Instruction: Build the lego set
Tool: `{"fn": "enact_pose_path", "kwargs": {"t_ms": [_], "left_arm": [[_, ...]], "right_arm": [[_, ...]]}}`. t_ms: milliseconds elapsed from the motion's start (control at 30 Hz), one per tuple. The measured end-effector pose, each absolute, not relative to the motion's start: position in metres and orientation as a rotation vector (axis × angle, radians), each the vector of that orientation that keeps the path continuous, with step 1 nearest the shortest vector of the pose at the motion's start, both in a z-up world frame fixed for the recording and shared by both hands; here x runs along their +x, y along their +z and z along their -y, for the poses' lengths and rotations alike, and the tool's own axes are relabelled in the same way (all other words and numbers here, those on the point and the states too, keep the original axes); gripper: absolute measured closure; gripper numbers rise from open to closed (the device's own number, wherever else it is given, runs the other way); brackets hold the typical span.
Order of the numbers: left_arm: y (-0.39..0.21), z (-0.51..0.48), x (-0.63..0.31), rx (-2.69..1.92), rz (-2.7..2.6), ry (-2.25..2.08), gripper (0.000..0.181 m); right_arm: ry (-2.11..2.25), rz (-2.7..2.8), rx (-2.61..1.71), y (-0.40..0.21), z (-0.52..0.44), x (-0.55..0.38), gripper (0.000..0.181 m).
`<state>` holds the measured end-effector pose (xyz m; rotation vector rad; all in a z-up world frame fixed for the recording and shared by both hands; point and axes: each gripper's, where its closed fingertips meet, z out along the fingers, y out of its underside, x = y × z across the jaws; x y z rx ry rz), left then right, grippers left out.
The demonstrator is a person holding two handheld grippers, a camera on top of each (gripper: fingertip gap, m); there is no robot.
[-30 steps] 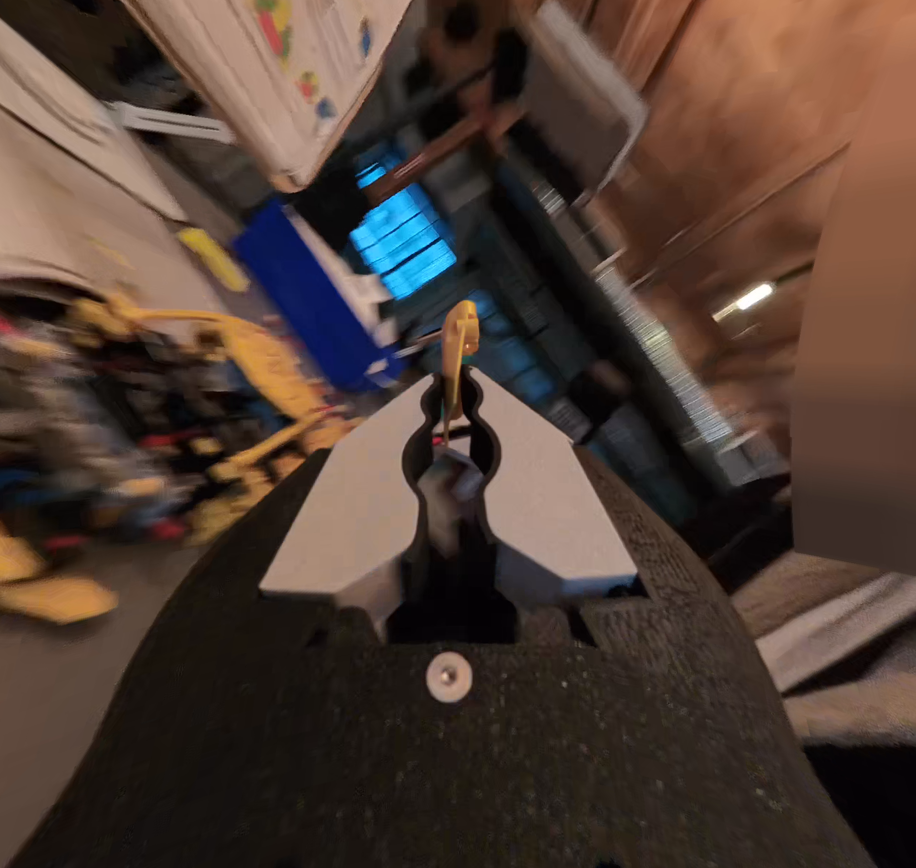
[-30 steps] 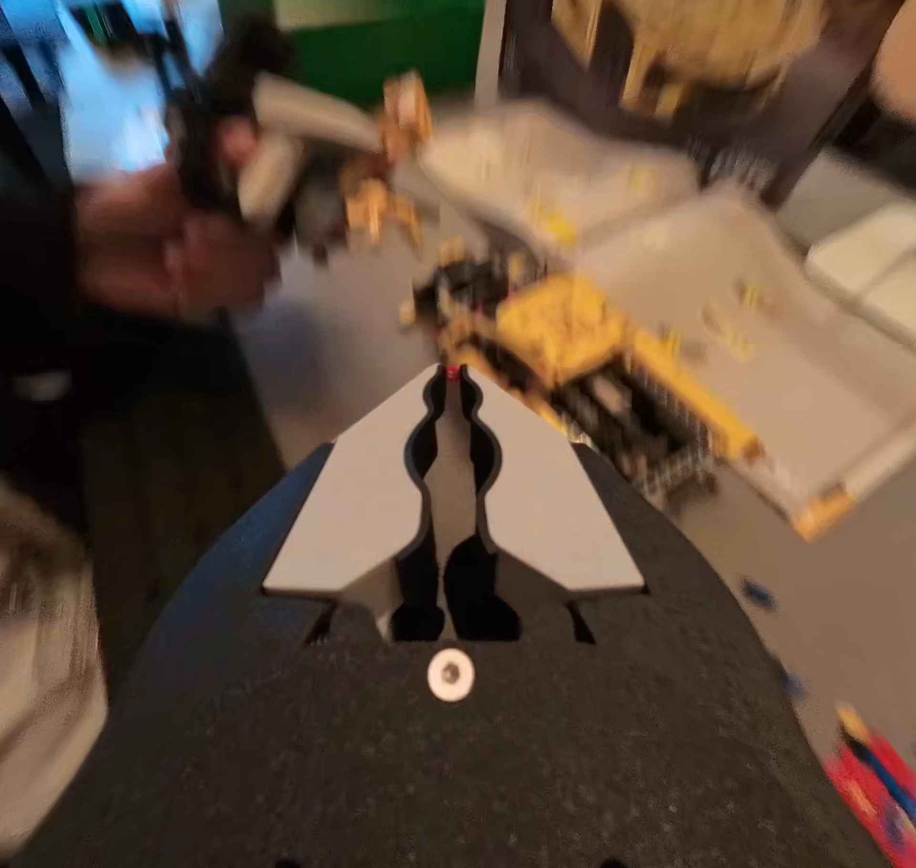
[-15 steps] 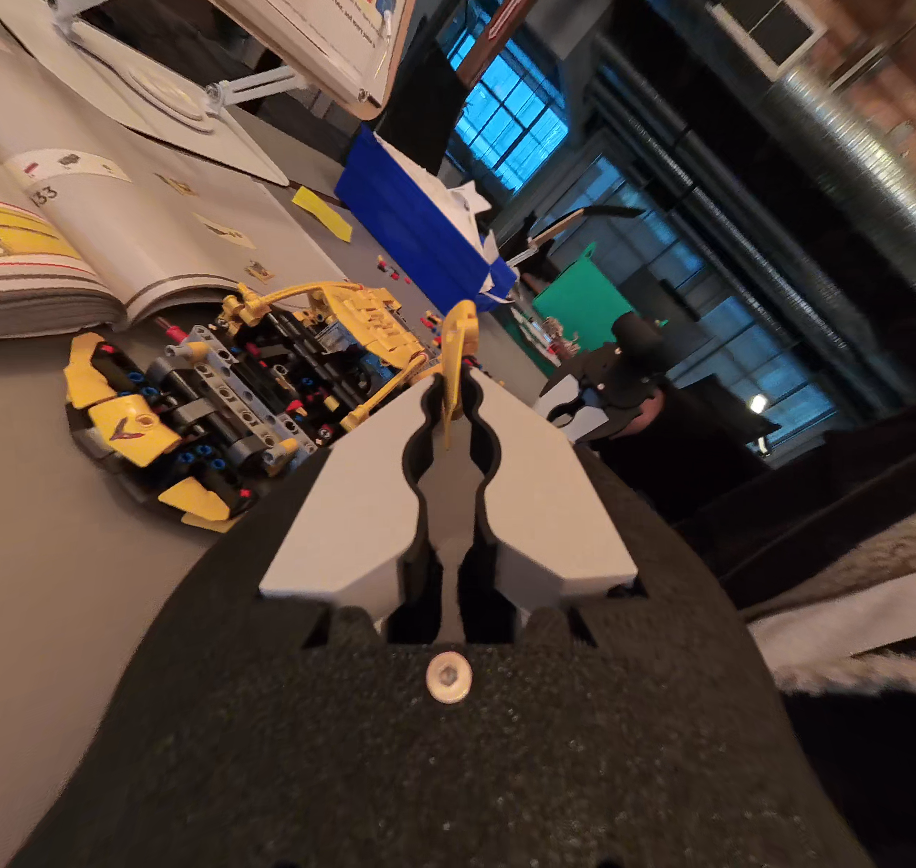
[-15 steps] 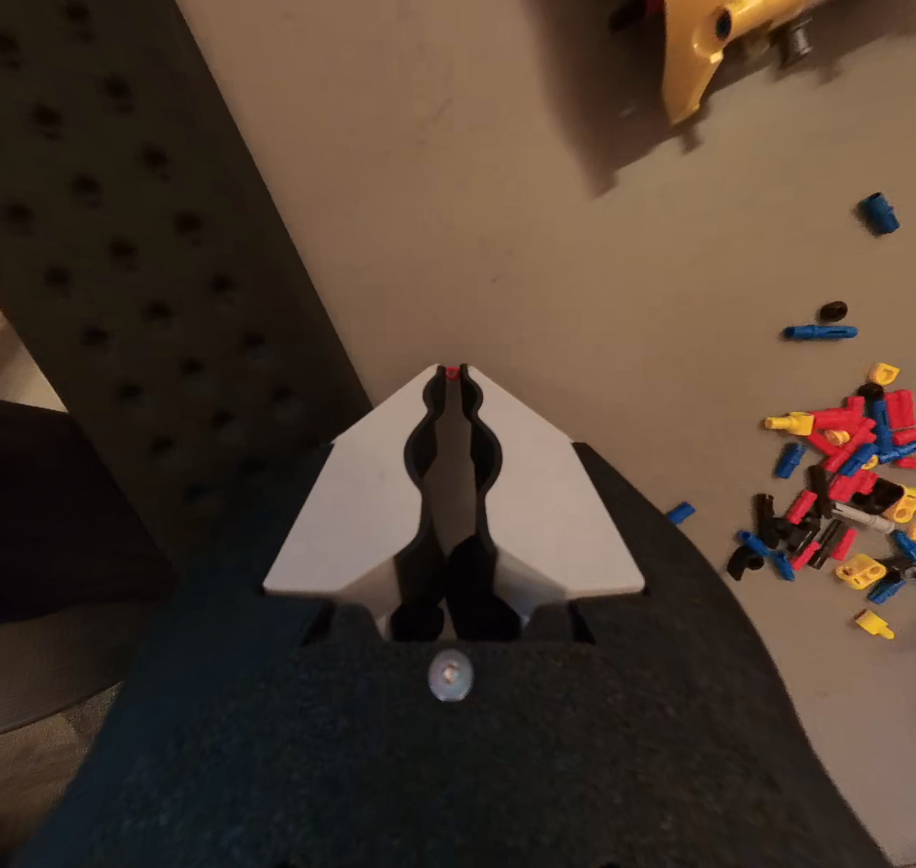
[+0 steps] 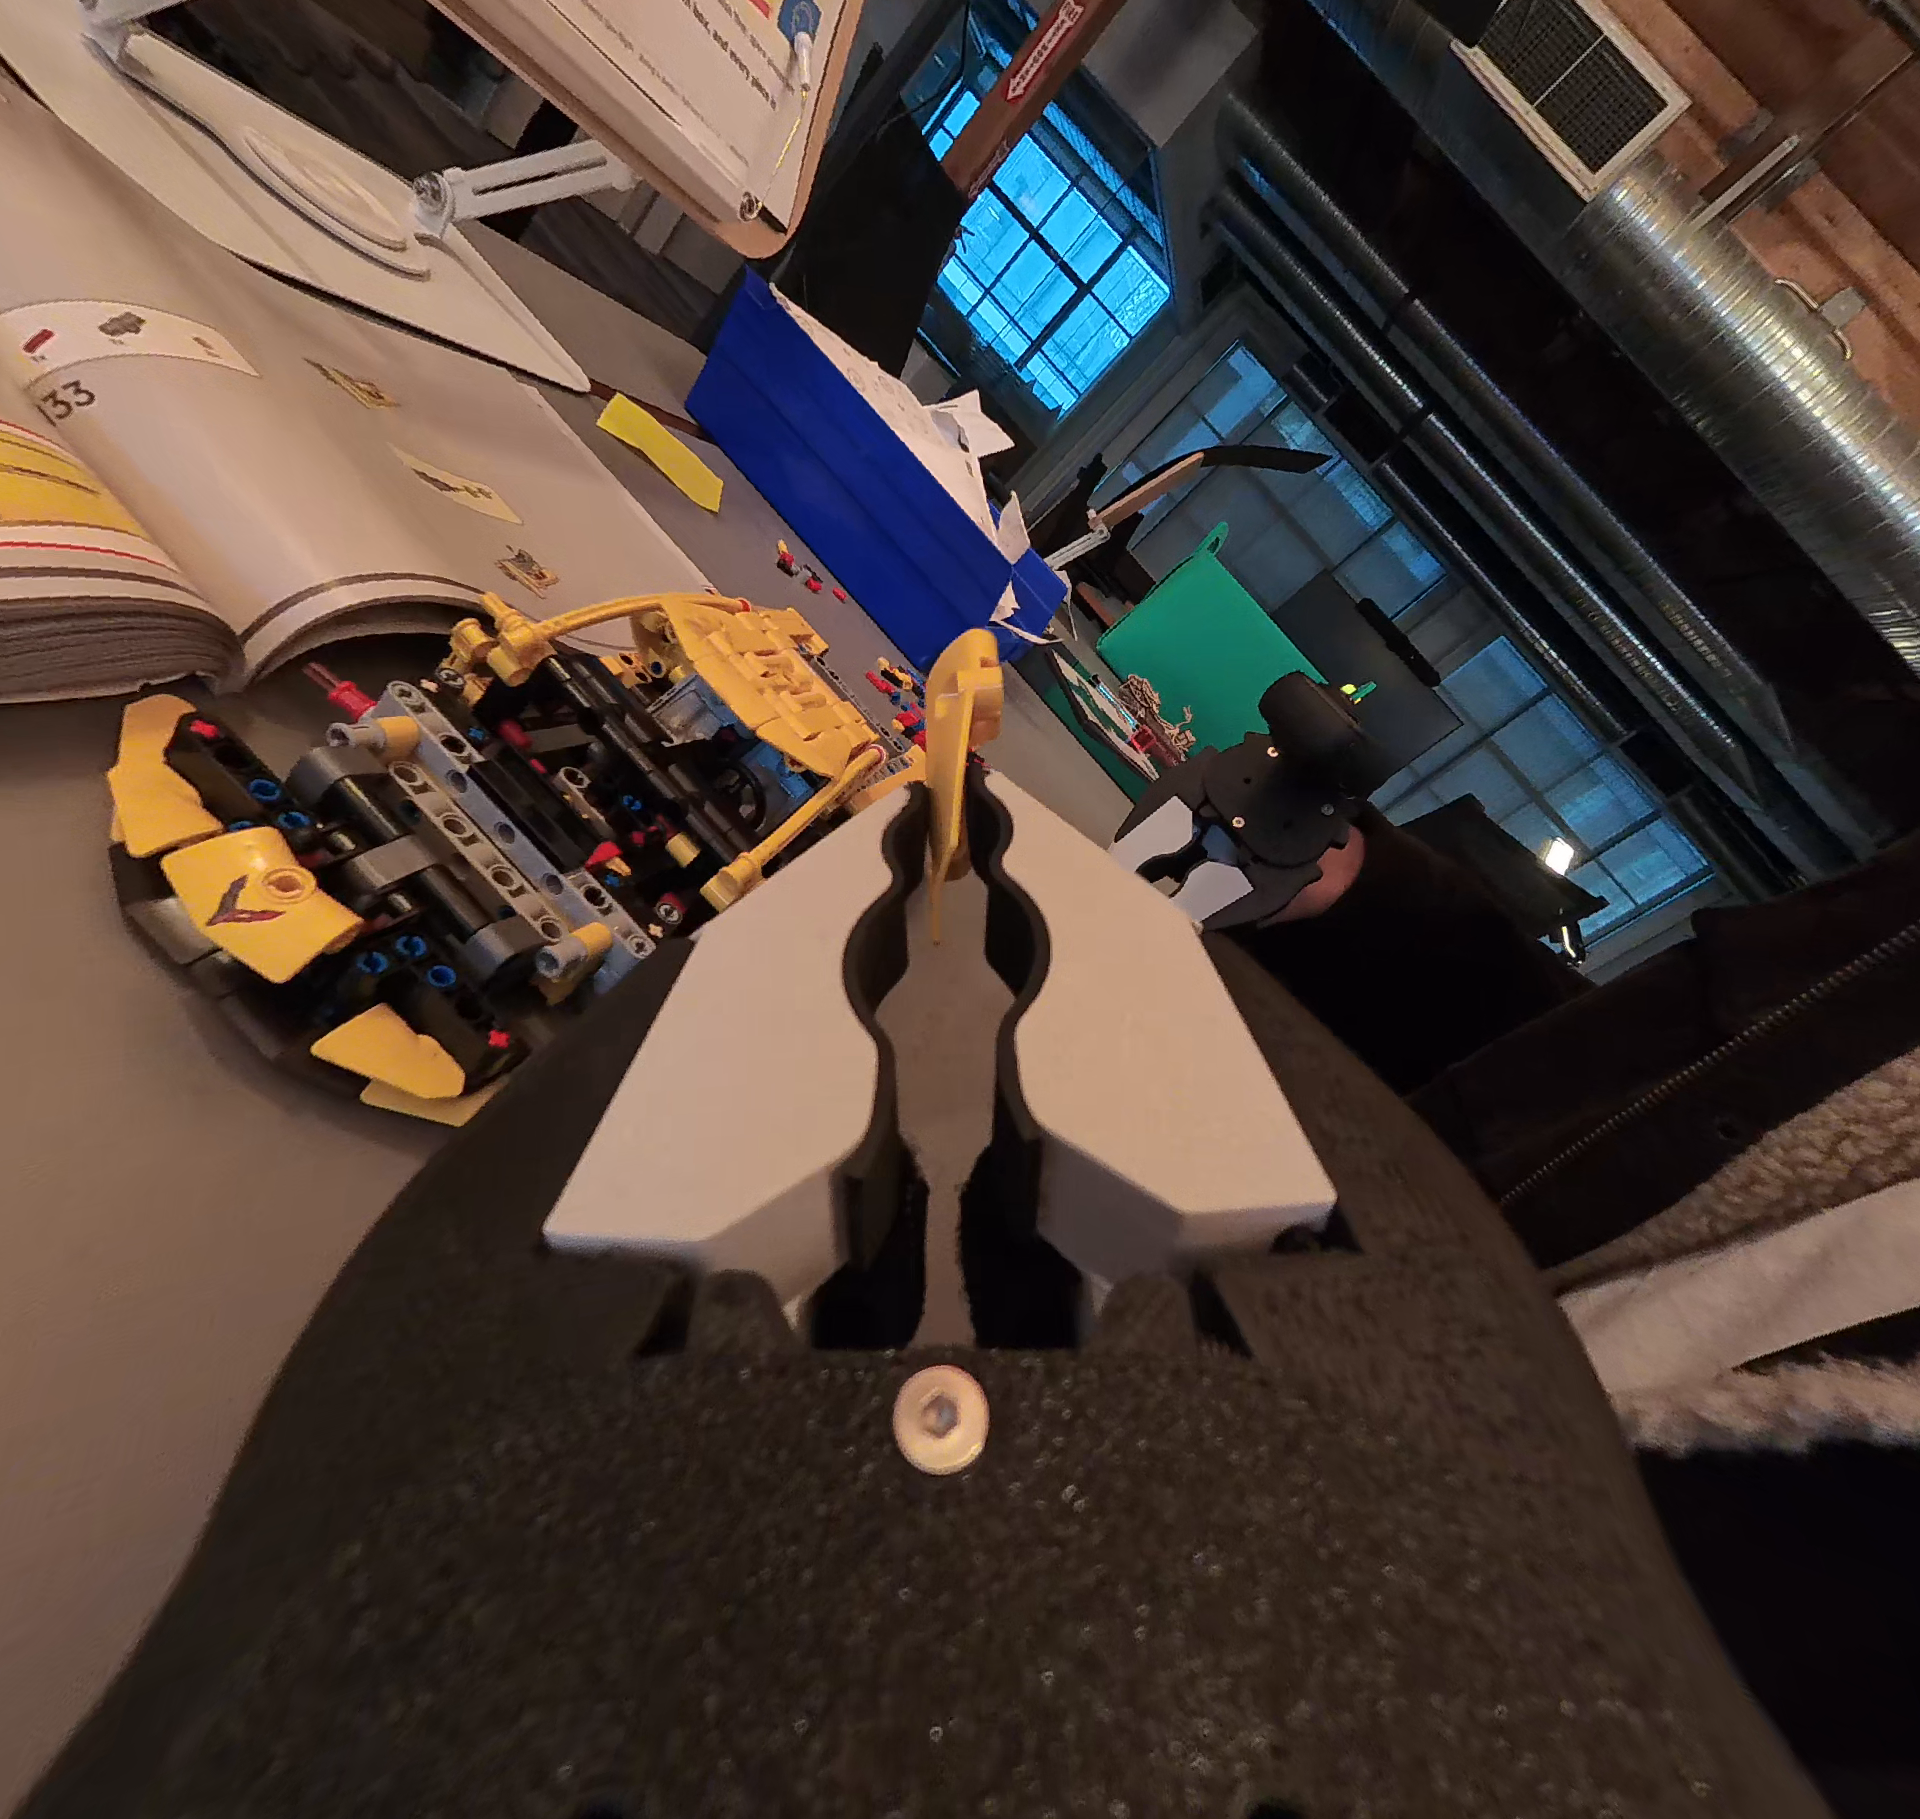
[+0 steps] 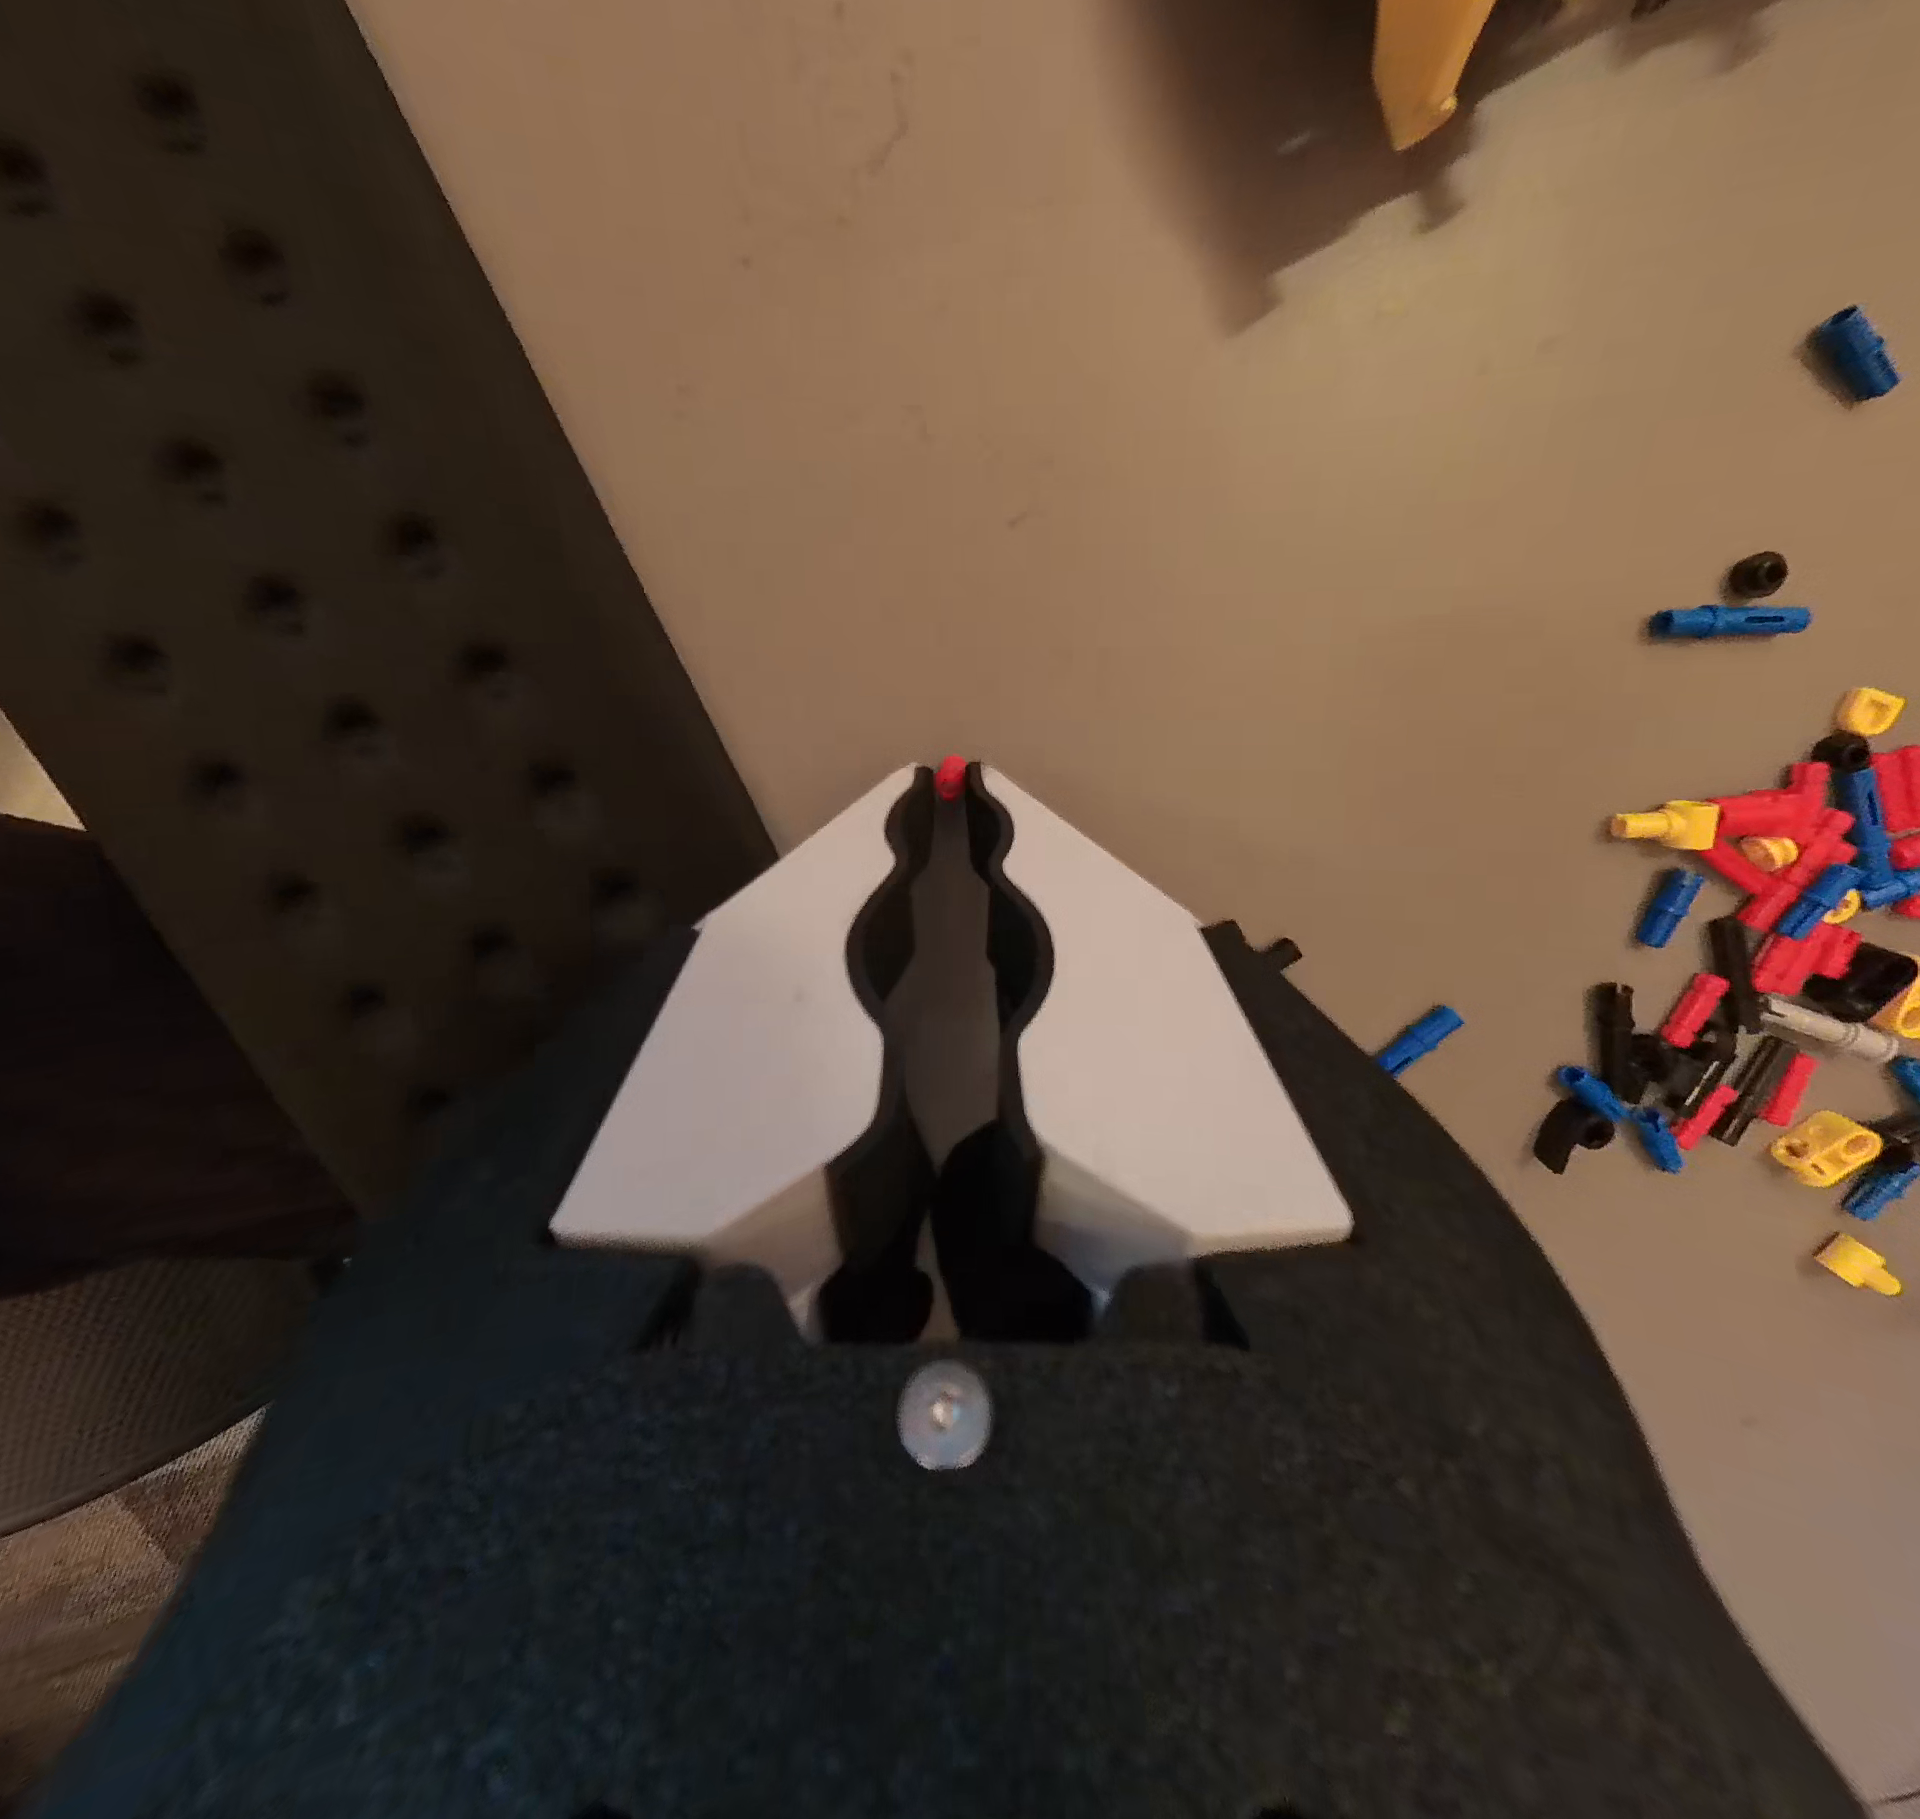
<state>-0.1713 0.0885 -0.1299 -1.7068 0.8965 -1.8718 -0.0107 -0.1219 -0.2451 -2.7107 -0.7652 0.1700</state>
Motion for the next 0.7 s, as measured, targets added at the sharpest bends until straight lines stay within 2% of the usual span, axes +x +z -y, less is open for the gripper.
{"fn": "enact_pose_path", "kwargs": {"t_ms": [700], "left_arm": [[-0.1282, -0.0880, -0.1721, -1.700, -0.892, -1.874, 0.174]], "right_arm": [[0.180, 0.789, -2.734, -0.2467, 0.1208, -0.0115, 0.175]]}}
